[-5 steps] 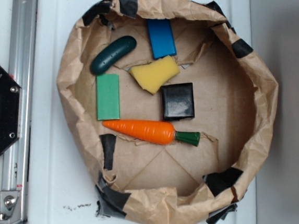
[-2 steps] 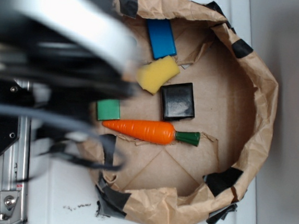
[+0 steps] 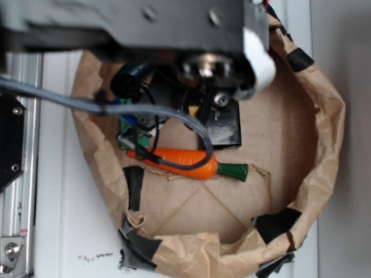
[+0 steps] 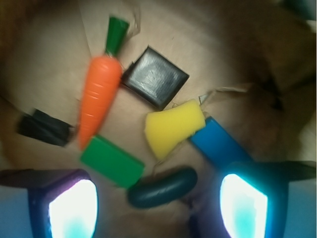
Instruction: Grab the blue block.
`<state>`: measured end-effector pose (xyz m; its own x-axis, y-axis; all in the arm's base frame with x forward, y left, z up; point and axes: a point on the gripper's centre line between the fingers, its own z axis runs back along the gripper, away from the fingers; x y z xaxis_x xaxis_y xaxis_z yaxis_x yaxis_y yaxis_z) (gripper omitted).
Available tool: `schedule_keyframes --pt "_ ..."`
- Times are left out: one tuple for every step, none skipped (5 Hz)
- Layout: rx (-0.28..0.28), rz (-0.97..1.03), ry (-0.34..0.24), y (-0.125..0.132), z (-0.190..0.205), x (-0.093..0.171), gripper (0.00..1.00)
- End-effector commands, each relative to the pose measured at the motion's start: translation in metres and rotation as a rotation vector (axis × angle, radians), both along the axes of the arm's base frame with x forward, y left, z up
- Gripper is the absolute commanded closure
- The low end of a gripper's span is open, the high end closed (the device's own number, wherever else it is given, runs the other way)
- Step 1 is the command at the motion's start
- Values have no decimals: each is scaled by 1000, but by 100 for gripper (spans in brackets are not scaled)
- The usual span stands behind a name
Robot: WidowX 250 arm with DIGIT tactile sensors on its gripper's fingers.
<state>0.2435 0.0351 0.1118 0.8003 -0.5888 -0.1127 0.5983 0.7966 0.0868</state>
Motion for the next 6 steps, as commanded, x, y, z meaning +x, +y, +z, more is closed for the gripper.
schedule_keyframes --pt "141 -194 -33 2 -37 9 0" --pt "131 -211 -45 17 -37 15 0" --pt "113 -248 -42 33 -34 20 0" --pt "71 -296 -41 41 -33 22 0" --pt "80 -354 -28 40 -38 25 0" --pt "82 -366 -12 40 -45 27 0"
